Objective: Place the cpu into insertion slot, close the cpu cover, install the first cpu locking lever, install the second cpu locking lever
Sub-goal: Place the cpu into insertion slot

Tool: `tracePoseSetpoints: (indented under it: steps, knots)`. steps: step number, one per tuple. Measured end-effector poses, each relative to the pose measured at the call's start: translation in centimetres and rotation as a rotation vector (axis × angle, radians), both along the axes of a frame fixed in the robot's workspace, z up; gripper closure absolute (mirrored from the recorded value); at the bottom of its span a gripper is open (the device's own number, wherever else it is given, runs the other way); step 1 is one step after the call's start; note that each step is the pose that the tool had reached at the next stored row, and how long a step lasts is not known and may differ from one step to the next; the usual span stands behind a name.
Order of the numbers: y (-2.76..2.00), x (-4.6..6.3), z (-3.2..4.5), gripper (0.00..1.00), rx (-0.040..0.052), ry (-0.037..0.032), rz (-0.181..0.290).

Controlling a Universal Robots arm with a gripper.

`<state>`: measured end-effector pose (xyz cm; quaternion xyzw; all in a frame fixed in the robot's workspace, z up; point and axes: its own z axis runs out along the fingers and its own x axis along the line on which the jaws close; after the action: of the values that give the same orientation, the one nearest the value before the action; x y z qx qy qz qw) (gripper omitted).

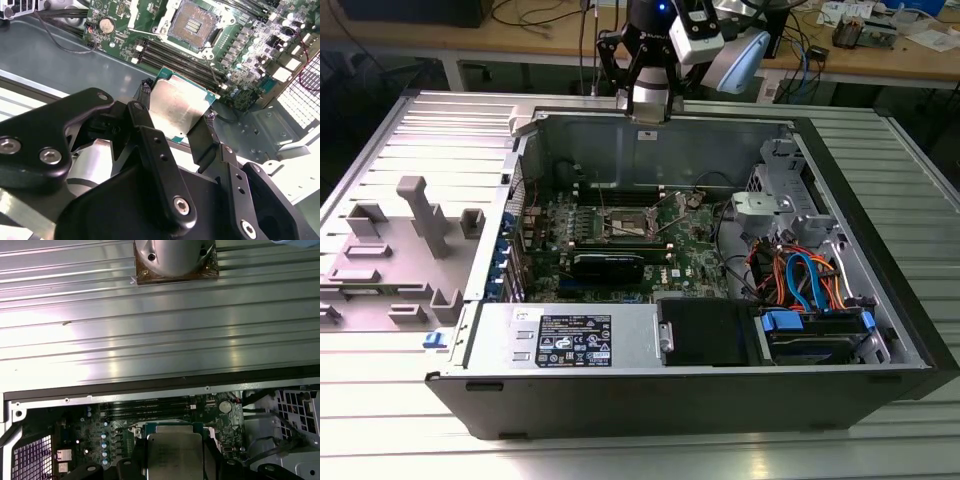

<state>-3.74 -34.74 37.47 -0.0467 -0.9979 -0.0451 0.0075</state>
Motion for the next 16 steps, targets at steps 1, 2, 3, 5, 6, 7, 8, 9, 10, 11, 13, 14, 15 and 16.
tracePoseSetpoints:
  steps: [1,2,3,5,6,7,8,9,10,11,13,14,15,16]
  knots:
    - [-0.01,0.0,-0.01,0.46,-0.0001,0.0,-0.007]
    - [-0.01,0.0,-0.01,0.46,-0.0002,0.0001,-0.012]
    - [-0.02,0.01,-0.03,0.46,0.0,0.0001,-0.024]
    - [-0.02,0.0,-0.03,0.46,-0.0001,0.0001,-0.032]
    - [-0.03,0.0,-0.03,0.46,0.0,0.0001,-0.033]
    - [-0.03,0.0,-0.03,0.46,0.0,0.0,-0.033]
    - [-0.03,0.0,-0.03,0.46,-0.0001,0.0001,-0.033]
    - [-0.03,0.0,-0.03,0.46,-0.0001,0.0001,-0.033]
    - [-0.03,0.0,-0.03,0.46,-0.0001,0.0001,-0.033]
    - [-0.03,0.0,-0.03,0.46,0.0,0.0,-0.033]
    - [-0.14,0.0,-0.04,0.46,-0.0001,0.0001,-0.034]
    - [-0.2,0.0,-0.05,0.46,-0.0001,0.0,-0.035]
    - [-0.23,0.0,-0.06,0.46,0.0,0.0,-0.035]
    - [-0.23,0.0,-0.06,0.46,0.0,0.0001,-0.035]
